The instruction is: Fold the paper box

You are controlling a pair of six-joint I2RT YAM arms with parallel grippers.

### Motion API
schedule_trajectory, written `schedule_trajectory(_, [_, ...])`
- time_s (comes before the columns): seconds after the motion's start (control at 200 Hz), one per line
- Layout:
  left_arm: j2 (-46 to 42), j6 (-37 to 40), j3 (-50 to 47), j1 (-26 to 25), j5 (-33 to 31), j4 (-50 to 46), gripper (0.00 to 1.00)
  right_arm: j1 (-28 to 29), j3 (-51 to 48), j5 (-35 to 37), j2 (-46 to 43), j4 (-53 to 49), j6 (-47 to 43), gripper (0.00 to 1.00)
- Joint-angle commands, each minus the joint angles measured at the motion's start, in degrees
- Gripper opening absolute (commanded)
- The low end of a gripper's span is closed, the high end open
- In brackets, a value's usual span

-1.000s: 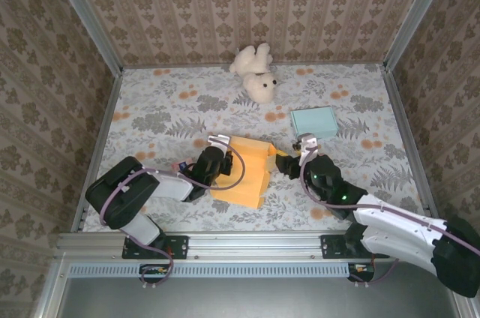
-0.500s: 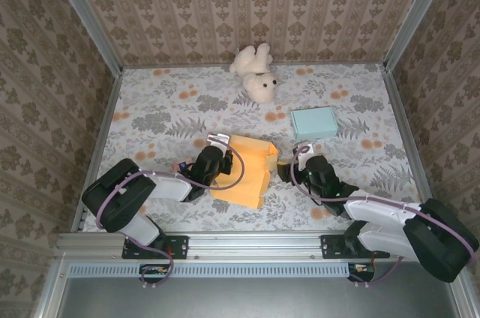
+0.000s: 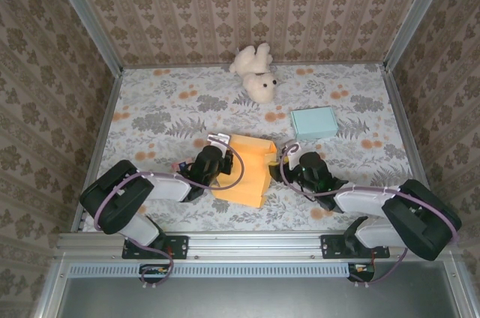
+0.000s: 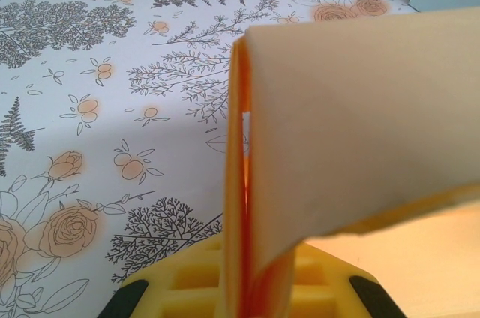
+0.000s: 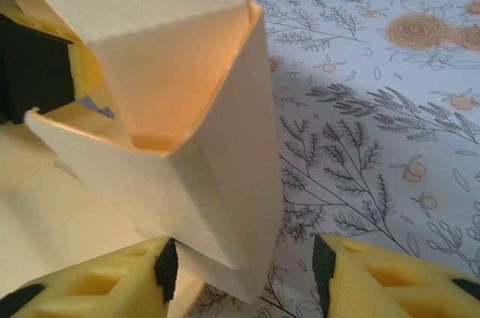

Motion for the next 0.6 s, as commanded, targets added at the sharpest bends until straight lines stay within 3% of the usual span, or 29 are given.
schedule_trajectory(0.0, [-1.4,0.5,-0.6,-0.4,0.8,0.2,0.0,0.2,2.5,-1.6,1.0,3.5,0.6,0.49])
schedule_trajectory(0.375, [-0.4,-0.9,-0.2,-1.4,1.0,0.7,0.0,2.0,6.9,4.3,5.4,4.9,2.6,0.42])
schedule_trajectory(0.595, [-0.7,-2.1,-0.4,-2.7,1.6,0.6,0.0,2.3,9.2,11.9,10.7,6.1,4.3,0.42])
